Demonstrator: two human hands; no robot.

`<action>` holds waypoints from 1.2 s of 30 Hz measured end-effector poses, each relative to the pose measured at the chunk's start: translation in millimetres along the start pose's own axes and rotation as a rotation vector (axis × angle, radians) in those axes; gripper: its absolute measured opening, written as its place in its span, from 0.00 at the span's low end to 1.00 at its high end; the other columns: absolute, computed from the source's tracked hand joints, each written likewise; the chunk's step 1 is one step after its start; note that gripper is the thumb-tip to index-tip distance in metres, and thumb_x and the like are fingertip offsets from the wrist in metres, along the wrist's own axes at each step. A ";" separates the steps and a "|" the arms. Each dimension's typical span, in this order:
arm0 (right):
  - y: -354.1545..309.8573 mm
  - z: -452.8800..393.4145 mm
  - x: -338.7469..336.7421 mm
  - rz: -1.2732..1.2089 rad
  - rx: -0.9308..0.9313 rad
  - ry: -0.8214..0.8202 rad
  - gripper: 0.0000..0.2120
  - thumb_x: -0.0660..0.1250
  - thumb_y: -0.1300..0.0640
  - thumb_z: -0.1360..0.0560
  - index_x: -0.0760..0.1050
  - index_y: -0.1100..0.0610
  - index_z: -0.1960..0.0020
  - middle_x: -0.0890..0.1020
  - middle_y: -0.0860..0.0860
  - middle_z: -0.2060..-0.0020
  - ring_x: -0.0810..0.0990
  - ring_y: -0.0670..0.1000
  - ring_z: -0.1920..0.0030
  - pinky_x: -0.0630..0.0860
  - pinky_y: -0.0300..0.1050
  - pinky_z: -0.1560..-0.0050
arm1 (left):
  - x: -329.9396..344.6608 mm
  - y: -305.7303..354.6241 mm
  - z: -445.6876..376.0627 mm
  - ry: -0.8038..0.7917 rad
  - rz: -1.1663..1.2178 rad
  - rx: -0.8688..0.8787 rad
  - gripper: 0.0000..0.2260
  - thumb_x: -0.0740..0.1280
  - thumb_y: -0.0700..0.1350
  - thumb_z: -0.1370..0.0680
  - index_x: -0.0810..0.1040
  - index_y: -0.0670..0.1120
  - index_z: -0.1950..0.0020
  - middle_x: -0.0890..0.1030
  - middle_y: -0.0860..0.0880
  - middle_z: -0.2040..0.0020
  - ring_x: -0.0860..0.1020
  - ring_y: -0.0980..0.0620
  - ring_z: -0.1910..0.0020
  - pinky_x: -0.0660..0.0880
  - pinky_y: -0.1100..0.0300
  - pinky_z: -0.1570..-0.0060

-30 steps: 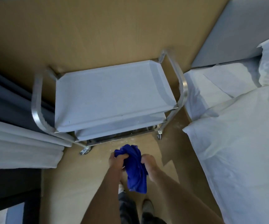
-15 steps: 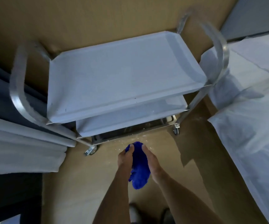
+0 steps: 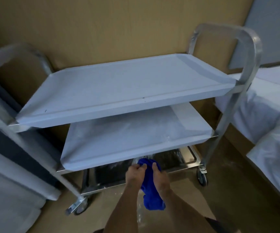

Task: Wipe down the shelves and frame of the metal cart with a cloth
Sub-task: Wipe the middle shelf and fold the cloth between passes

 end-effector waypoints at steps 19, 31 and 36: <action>-1.9 -1.4 14.3 0.309 -0.216 -0.037 0.20 0.59 0.43 0.19 0.78 0.58 0.55 0.81 0.54 0.60 0.78 0.52 0.61 0.73 0.45 0.59 | -53.6 -22.4 23.1 0.352 -0.159 -0.025 0.10 0.63 0.44 0.24 0.84 0.45 0.55 0.84 0.43 0.57 0.81 0.42 0.55 0.78 0.56 0.55; -65.6 20.9 -81.4 0.383 -0.500 0.331 0.18 0.59 0.39 0.24 0.74 0.54 0.56 0.79 0.50 0.65 0.79 0.51 0.63 0.78 0.48 0.56 | -24.8 72.6 53.6 0.591 -0.252 0.173 0.09 0.64 0.43 0.22 0.82 0.42 0.49 0.84 0.41 0.51 0.80 0.42 0.54 0.73 0.57 0.57; -114.4 31.4 -113.1 0.290 -0.548 0.543 0.16 0.61 0.41 0.21 0.67 0.54 0.47 0.76 0.51 0.61 0.77 0.53 0.60 0.75 0.47 0.55 | -1.2 110.9 65.5 0.613 -0.241 0.289 0.08 0.63 0.41 0.20 0.81 0.42 0.45 0.83 0.43 0.50 0.77 0.48 0.57 0.74 0.58 0.54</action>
Point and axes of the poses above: each hand's wrist, its own z-axis away from the middle knuckle, its own x-axis out of the palm, y = z × x, the point moved 2 cm from there along -z, towards the middle knuckle
